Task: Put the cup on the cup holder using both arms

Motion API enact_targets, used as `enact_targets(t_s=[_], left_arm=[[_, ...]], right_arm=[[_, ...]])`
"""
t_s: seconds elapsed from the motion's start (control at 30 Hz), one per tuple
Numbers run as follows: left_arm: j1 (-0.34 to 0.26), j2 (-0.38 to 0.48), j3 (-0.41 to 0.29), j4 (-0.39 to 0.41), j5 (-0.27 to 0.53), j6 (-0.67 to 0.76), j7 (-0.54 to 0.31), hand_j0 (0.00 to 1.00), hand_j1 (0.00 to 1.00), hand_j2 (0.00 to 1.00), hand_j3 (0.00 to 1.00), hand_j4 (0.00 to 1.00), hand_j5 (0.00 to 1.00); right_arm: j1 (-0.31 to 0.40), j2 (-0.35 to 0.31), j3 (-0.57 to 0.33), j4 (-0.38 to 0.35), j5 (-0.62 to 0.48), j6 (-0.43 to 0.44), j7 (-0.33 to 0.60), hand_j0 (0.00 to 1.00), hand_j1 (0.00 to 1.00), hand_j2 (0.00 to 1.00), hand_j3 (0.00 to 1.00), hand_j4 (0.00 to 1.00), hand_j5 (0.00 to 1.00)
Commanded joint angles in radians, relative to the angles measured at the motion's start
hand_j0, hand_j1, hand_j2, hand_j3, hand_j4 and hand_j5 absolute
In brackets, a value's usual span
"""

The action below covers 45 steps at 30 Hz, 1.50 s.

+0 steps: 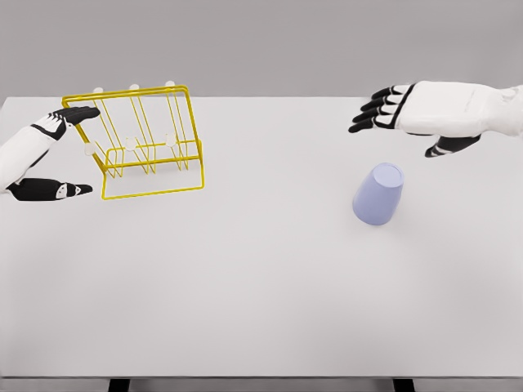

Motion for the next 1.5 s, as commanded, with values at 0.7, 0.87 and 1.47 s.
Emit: enact_targets(t_s=[0.7,0.87,1.47], left_arm=[[0.000,0.001,0.002,-0.008,0.006,0.000,-0.004,1.00,1.00,1.00,1.00,1.00,1.00],[0.000,0.001,0.002,-0.018,0.006,0.000,-0.004,1.00,1.00,1.00,1.00,1.00,1.00],[0.005,0.009,0.003,-0.025,0.006,0.000,-0.007,1.00,1.00,1.00,1.00,1.00,1.00]], right_arm=[[-0.002,0.045,0.171,0.112,0.053,-0.011,0.000,1.00,1.00,1.00,1.00,1.00,1.00],[-0.002,0.056,0.171,0.128,0.060,-0.011,0.000,1.00,1.00,1.00,1.00,1.00,1.00],[-0.003,0.072,0.194,0.190,0.076,-0.011,0.000,1.00,1.00,1.00,1.00,1.00,1.00]])
